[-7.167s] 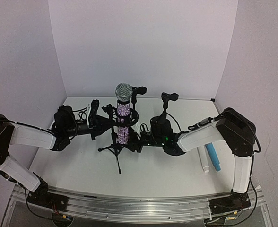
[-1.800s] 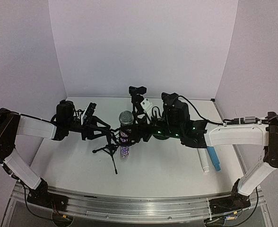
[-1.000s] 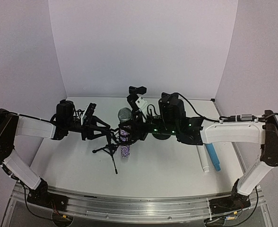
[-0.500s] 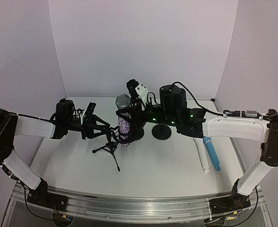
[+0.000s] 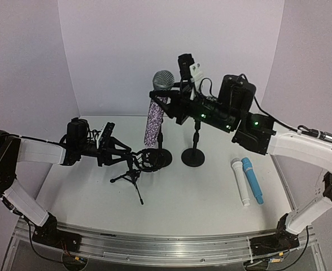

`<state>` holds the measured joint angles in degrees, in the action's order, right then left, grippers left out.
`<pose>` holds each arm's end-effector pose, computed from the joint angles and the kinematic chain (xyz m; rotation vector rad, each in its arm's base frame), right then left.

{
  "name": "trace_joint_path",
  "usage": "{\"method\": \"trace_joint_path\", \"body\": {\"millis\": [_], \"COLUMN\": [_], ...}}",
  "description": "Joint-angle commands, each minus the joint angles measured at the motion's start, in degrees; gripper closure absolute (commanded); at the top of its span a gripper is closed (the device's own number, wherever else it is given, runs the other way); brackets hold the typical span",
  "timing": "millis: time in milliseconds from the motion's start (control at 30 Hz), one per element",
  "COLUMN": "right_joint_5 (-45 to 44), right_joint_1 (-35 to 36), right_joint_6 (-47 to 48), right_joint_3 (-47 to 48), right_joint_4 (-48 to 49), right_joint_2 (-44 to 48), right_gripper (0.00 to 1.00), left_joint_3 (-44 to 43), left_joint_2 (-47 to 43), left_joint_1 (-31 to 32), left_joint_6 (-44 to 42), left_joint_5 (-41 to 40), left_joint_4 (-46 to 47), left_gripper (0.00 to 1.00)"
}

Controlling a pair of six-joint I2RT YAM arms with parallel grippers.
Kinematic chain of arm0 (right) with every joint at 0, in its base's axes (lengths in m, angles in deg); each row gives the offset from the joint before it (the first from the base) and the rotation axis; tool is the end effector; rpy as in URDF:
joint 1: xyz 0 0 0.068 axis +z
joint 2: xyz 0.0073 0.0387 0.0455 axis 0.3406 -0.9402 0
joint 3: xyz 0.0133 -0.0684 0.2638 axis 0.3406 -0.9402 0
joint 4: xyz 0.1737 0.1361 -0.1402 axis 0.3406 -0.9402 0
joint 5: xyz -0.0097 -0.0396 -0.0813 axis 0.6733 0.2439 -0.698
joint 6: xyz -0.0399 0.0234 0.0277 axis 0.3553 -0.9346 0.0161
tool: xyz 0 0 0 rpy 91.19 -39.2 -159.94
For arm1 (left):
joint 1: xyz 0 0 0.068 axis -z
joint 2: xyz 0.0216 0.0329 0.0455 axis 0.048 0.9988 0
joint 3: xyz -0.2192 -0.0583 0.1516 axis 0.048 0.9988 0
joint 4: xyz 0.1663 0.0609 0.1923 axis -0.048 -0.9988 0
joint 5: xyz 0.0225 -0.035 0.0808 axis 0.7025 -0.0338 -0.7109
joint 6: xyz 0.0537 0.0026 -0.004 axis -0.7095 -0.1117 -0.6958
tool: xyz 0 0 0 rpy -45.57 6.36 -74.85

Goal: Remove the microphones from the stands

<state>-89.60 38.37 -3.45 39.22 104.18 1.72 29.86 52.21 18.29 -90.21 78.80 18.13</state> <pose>0.1894 0.3053 0.4290 -0.7022 1.2455 0.8113 0.2693 -0.1395 0.2138 1.3159 1.2807 -1.1962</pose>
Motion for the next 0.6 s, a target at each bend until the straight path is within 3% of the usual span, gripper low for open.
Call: {"method": "trace_joint_path", "body": {"millis": [0, 167, 267, 400, 567], "right_joint_5": [-15.88, -32.74, -36.6, -32.36, -15.42], "right_joint_1": [0.0, -0.64, -4.6, -18.71, -40.79], "right_joint_6": [-3.68, -7.22, -14.83, -19.62, -9.2], "right_joint_3": [7.32, 9.5, 8.72, 4.55, 0.47], "right_joint_4": [-16.99, -47.91, -66.09, -84.02, -93.37], "right_joint_2": [8.6, 14.78, 19.32, 23.08, 16.5], "right_gripper": [1.0, 1.0, 1.0, 1.0, 1.0], "left_joint_3": [1.05, 0.79, 0.32, -0.26, -0.95], "left_joint_2": [1.69, 1.92, 2.22, 2.63, 2.47], "left_joint_1": [-0.27, -0.31, -0.29, -0.28, -0.29], "left_joint_6": [-4.52, -3.58, -3.36, -3.19, -3.48], "left_joint_5": [-5.9, -6.33, -6.35, -6.02, -6.08], "left_joint_4": [-5.28, -3.78, -3.79, -3.63, -4.48], "left_gripper": [1.0, 1.0, 1.0, 1.0, 1.0]}}
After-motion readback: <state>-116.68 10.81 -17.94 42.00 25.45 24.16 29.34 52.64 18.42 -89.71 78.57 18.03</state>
